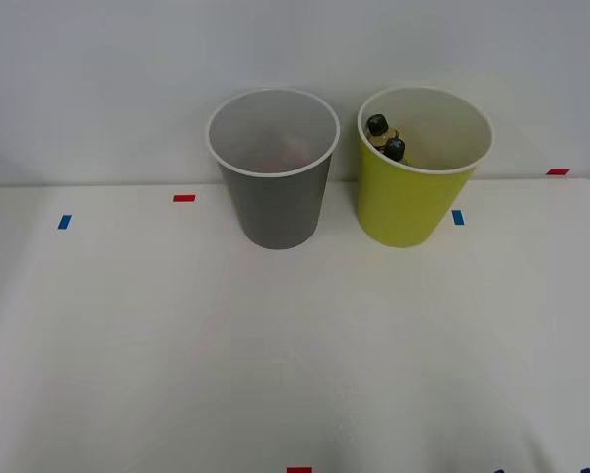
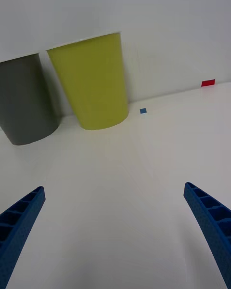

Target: Put cans in the gray bin, plastic bottles in the light green bin

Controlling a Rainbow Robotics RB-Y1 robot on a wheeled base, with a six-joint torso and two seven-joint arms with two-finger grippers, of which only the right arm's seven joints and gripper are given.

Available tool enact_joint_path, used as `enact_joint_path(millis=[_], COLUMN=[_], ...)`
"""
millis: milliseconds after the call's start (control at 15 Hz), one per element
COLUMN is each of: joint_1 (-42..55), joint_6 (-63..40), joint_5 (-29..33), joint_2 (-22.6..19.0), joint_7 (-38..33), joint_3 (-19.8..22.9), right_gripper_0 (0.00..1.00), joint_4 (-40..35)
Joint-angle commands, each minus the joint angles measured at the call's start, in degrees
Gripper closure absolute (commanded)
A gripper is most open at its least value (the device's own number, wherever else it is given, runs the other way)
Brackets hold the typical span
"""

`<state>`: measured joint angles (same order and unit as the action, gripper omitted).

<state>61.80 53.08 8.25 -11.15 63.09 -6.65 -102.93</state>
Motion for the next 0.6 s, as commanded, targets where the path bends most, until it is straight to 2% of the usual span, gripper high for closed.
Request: enact_joint_path(millis=[67,267,467,600], joint_1=[0.9,1.7,1.7,1.5], joint_6=[1.1,3.2,3.3,3.3], joint_5=[-0.1,2.5,2.6,2.1], joint_2=[-1.0,-1.4,-1.8,-3.4], joint_7=[-1.7,-8.1,-9.0,-9.0], joint_3=[1.4,3.6,5.4,6.4], right_gripper_0=[0.00,0.00,0.00,0.00], joint_4=[0.1,0.1,0.1,0.1])
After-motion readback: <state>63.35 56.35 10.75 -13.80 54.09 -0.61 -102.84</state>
